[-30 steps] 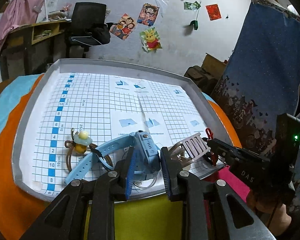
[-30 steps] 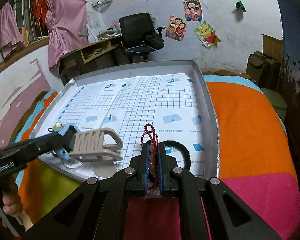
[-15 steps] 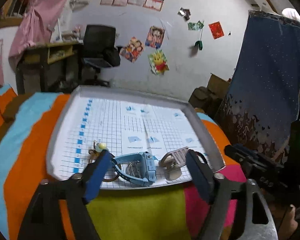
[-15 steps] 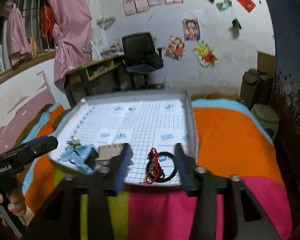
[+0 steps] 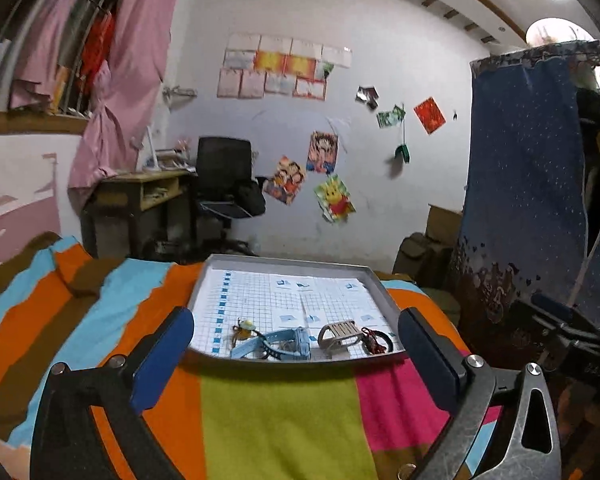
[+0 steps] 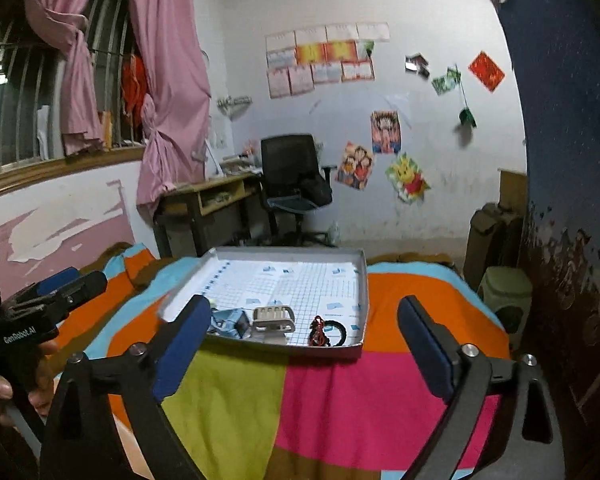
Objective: Organize jewelry
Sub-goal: 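Withdraw both tools from the tray toward the small silver rings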
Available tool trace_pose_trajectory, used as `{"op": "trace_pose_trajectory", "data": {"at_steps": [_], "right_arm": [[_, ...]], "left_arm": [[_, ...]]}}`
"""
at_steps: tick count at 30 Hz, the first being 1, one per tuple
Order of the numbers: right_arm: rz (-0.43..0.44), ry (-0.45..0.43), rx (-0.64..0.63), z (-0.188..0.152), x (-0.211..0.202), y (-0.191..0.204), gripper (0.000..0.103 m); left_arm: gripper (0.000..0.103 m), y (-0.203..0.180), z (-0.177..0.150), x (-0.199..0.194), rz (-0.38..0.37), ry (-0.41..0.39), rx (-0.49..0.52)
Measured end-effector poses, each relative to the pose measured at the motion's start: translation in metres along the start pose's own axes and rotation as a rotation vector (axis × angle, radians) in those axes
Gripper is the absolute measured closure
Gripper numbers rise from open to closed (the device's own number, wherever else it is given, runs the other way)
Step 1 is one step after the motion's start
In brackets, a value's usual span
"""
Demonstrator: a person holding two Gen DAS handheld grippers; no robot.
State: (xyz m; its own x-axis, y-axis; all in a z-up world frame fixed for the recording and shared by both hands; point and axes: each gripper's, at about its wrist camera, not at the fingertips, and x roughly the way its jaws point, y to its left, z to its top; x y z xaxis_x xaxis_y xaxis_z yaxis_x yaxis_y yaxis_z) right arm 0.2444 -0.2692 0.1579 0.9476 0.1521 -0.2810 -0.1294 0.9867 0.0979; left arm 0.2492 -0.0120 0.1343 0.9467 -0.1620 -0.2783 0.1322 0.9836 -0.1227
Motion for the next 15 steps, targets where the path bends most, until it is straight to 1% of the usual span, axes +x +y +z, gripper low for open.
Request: {"op": "trace_pose_trajectory", "data": {"at_steps": [3, 8, 11, 15], "right_arm": [[0.011, -0.021, -0.024, -0.003, -0.032, 0.005, 0.009], [0.021, -0.039, -0.051, -0.016, -0.07, 0.016, 0.004], [0.021, -0.045, -0.059, -0.03, -0.092, 0.02, 0.003], [0.014, -0.049, -0.078, -0.049, -0.111, 0.025, 0.003]], "left_arm": [[0.0, -0.001, -0.01, -0.025, 0.005, -0.009, -0.006], [0.0, -0.002, -0.03, -0.061, 0.021, -0.019, -0.005], [0.0, -0.002, -0.043, -0.082, 0.032, -0.026, 0.004], [0.0, 0.0, -0.058, -0.101, 0.049, -0.026, 0.012]]}}
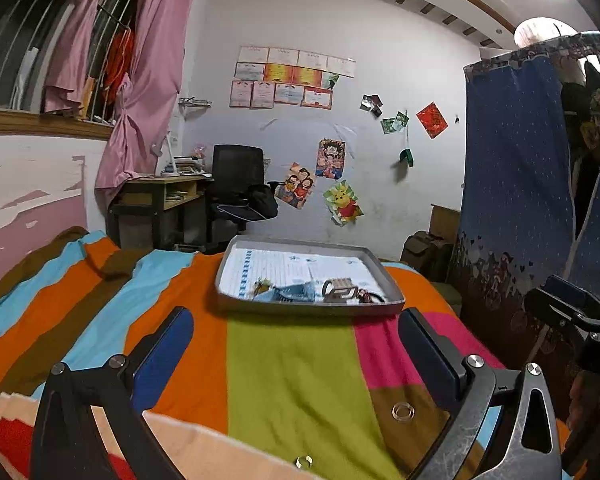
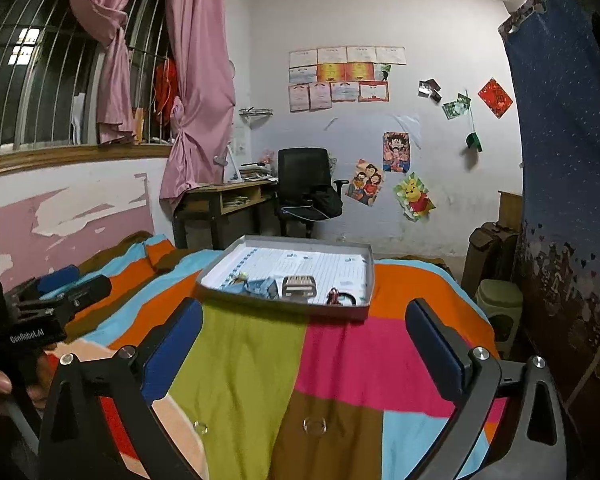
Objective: Organize jewelry
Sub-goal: 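Withdraw both tools from the tray toward the small silver rings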
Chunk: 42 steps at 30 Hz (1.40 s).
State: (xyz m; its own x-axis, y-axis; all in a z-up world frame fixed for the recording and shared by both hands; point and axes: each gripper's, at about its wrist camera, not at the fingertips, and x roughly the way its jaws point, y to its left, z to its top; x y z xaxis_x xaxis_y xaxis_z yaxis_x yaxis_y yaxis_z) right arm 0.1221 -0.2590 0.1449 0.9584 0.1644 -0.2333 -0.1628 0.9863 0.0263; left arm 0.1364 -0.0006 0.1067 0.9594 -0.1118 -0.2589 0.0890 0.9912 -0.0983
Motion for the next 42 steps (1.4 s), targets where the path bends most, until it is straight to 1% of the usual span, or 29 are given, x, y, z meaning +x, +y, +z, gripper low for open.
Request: {"op": "trace_pose_trajectory", "data": {"at_steps": [7, 14, 23, 30, 38, 42], "right_arm": [[-0.009, 0.012, 0.018, -0.031, -0.027, 0.003, 0.003], [-0.02, 0.054, 0.001, -0.054, -0.032, 0.009, 0.003], [-0.033, 0.096, 0.018, -0.076, -0.026, 0.01, 0.003], [-0.048, 0.129, 0.039, -0.094, -0.014, 0.012, 0.003], [-0.074, 0.164, 0.076, -0.107, 0.005, 0.005, 0.003], [-0.086, 0.172, 0.085, -0.109, 0.013, 0.001, 0.003]], "left_arm": [[0.0, 0.007, -0.027, -0.024, 0.02, 0.018, -0.018], [0.0, 0.013, -0.051, -0.033, 0.034, 0.046, -0.011], [0.0, 0.022, -0.079, -0.027, 0.052, 0.11, -0.037], [0.0, 0.025, -0.098, -0.02, 0.065, 0.168, -0.035], [0.0, 0.02, -0.106, -0.004, 0.062, 0.208, -0.028], [0.0, 0.018, -0.106, 0.007, 0.065, 0.217, -0.038]]}}
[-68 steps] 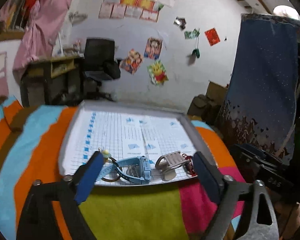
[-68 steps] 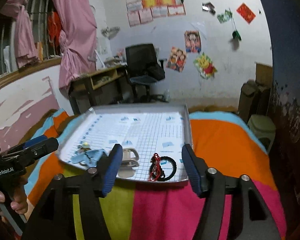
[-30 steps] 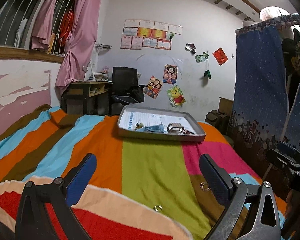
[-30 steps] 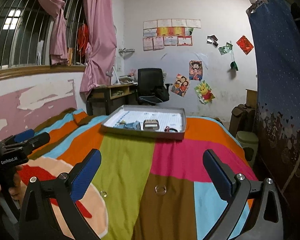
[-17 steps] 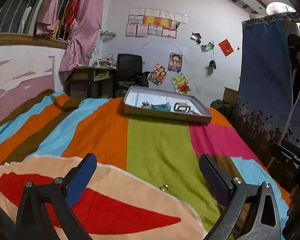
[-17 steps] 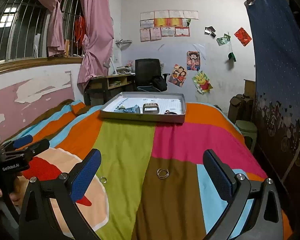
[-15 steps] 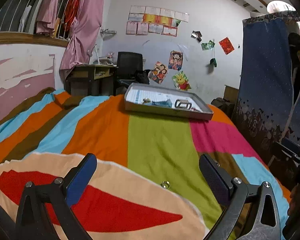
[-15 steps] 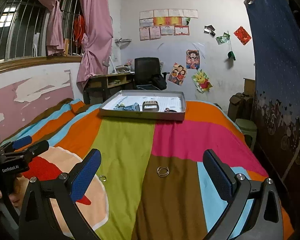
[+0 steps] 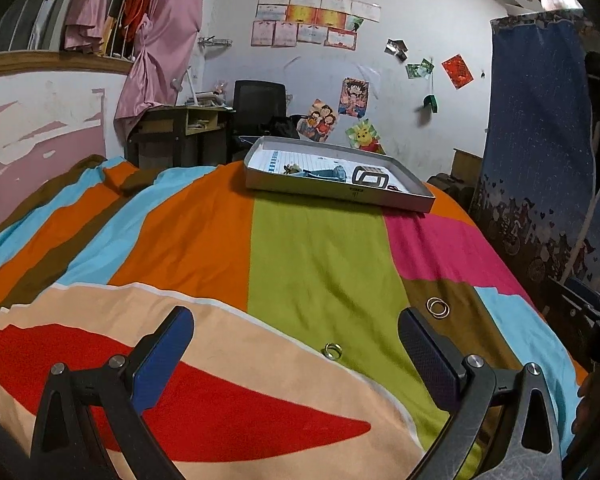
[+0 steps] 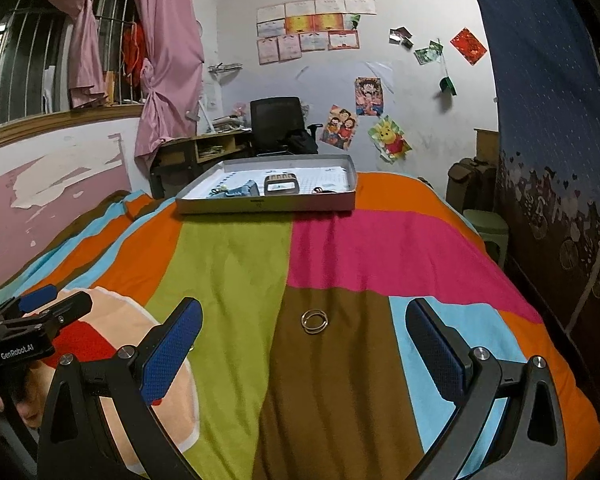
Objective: Organize jewelry
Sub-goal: 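Withdraw both tools from the tray toward the small silver rings, then grasp the double silver ring with the right tool while the left tool grasps the single ring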
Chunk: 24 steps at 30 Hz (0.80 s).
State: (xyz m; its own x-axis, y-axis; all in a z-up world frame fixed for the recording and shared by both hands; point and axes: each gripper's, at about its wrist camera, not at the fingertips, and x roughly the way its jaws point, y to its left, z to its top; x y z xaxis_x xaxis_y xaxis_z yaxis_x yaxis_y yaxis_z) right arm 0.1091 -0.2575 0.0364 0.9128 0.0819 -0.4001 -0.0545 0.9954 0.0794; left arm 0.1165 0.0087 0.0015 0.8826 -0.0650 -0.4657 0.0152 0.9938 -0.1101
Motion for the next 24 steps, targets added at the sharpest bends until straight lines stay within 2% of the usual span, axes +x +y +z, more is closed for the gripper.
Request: {"op": "trace_pose_trajectory", "data": {"at_steps": [7, 14, 18, 24], "right_arm": [[-0.016, -0.002, -0.005, 0.005, 0.015, -0.001, 0.003], [-0.038, -0.016, -0.02, 0.009, 0.03, 0.0, 0.003], [-0.046, 0.008, -0.041, 0.009, 0.048, -0.002, 0.003], [0.02, 0.112, -0.046, 0.001, 0.097, -0.011, 0.003]], "left_arm": [[0.0, -0.01, 0.007, 0.017, 0.003, -0.015, 0.005], [0.0, -0.012, 0.01, 0.041, 0.005, 0.003, -0.007], [0.0, -0.007, 0.006, 0.059, -0.028, 0.05, 0.001], [0.0, 0.003, -0.006, 0.087, -0.085, 0.16, 0.002]]}}
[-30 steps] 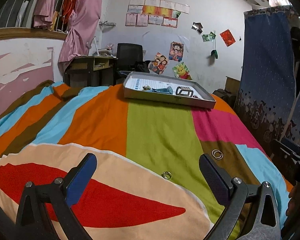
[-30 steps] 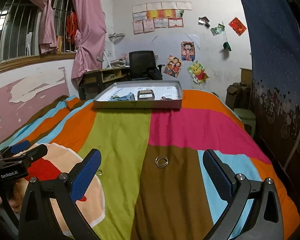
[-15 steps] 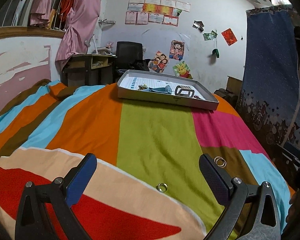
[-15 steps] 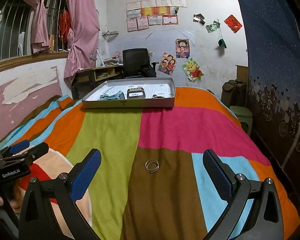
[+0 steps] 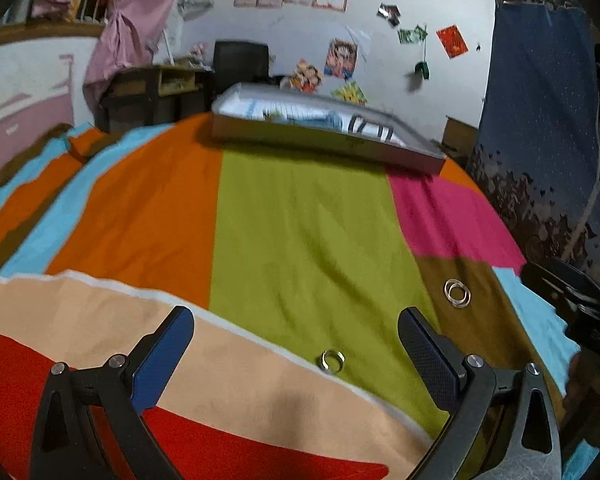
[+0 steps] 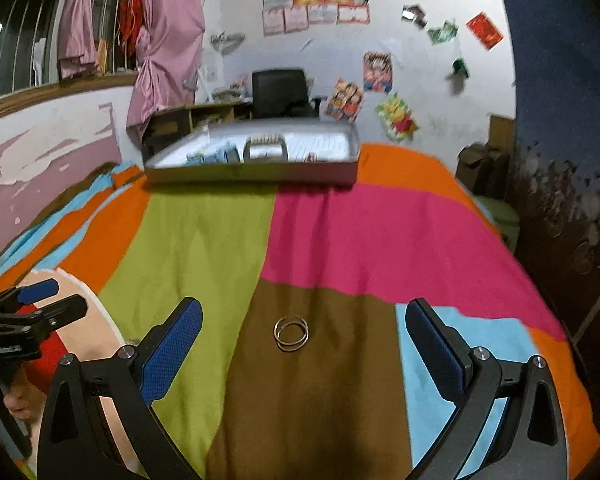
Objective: Organize jewelry
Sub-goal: 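Grasp the double silver ring with the right tool while the left tool grasps the single ring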
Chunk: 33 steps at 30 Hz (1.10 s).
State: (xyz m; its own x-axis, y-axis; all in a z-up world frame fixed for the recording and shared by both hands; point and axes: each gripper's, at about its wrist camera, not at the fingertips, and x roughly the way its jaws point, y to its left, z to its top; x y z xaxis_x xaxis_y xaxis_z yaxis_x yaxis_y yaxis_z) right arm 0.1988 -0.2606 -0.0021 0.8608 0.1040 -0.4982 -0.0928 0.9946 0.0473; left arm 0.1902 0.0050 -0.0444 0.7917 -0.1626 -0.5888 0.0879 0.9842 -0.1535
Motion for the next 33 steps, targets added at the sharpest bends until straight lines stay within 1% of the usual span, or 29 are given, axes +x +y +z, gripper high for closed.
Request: {"op": "trace_pose_trajectory", "data": {"at_steps": [3, 5, 6, 7, 8, 9, 11, 12, 14, 16, 18, 21, 24, 26, 27, 28, 31, 33], "right_arm": [[0.054, 0.054, -0.005, -0.002, 0.024, -0.002, 0.003], [0.079, 0.079, -0.017, -0.005, 0.036, 0.0, 0.006], [0.094, 0.097, -0.026, -0.005, 0.044, 0.001, 0.012], [0.108, 0.118, -0.033, -0.006, 0.052, 0.001, 0.019], [0.114, 0.129, -0.036, -0.008, 0.056, 0.001, 0.022], [0.125, 0.15, -0.038, -0.008, 0.064, 0.001, 0.026], [0.146, 0.18, -0.03, -0.009, 0.076, -0.001, 0.031], [0.157, 0.191, -0.023, -0.009, 0.081, -0.001, 0.034], [0.17, 0.216, -0.02, -0.011, 0.091, -0.001, 0.037], [0.177, 0.231, -0.022, -0.013, 0.097, 0.001, 0.043], [0.181, 0.254, -0.023, -0.016, 0.105, 0.005, 0.047], [0.185, 0.263, -0.029, -0.019, 0.109, 0.01, 0.052], [0.193, 0.272, -0.055, -0.021, 0.112, 0.021, 0.053], [0.198, 0.278, -0.081, -0.024, 0.113, 0.03, 0.059], [0.207, 0.285, -0.094, -0.025, 0.114, 0.037, 0.065], [0.208, 0.287, -0.103, -0.027, 0.114, 0.041, 0.067], [0.204, 0.282, -0.115, -0.028, 0.112, 0.047, 0.068], [0.203, 0.279, -0.104, -0.028, 0.112, 0.046, 0.074]], "left_arm": [[0.003, 0.003, -0.005, 0.007, -0.038, 0.039, -0.013], [0.013, 0.003, -0.008, 0.013, -0.069, 0.065, -0.008], [0.015, 0.002, -0.01, 0.017, -0.089, 0.086, -0.001], [0.02, 0.0, -0.011, 0.022, -0.105, 0.103, 0.005], [0.026, 0.0, -0.012, 0.026, -0.119, 0.117, 0.011], [0.029, -0.002, -0.014, 0.031, -0.137, 0.137, 0.017], [0.039, -0.005, -0.016, 0.04, -0.167, 0.172, 0.028], [0.042, -0.007, -0.018, 0.046, -0.182, 0.192, 0.036], [0.049, -0.011, -0.021, 0.055, -0.196, 0.23, 0.048], [0.05, -0.014, -0.025, 0.062, -0.197, 0.258, 0.055], [0.053, -0.014, -0.025, 0.066, -0.2, 0.269, 0.048], [0.057, -0.013, -0.026, 0.067, -0.204, 0.271, 0.033], [0.058, -0.013, -0.027, 0.067, -0.21, 0.274, 0.03], [0.058, -0.014, -0.027, 0.068, -0.213, 0.277, 0.037], [0.059, -0.015, -0.026, 0.068, -0.213, 0.278, 0.041], [0.059, -0.015, -0.026, 0.068, -0.214, 0.279, 0.042], [0.064, -0.014, -0.025, 0.071, -0.21, 0.286, 0.034], [0.066, -0.01, -0.026, 0.071, -0.209, 0.29, 0.025]]}}
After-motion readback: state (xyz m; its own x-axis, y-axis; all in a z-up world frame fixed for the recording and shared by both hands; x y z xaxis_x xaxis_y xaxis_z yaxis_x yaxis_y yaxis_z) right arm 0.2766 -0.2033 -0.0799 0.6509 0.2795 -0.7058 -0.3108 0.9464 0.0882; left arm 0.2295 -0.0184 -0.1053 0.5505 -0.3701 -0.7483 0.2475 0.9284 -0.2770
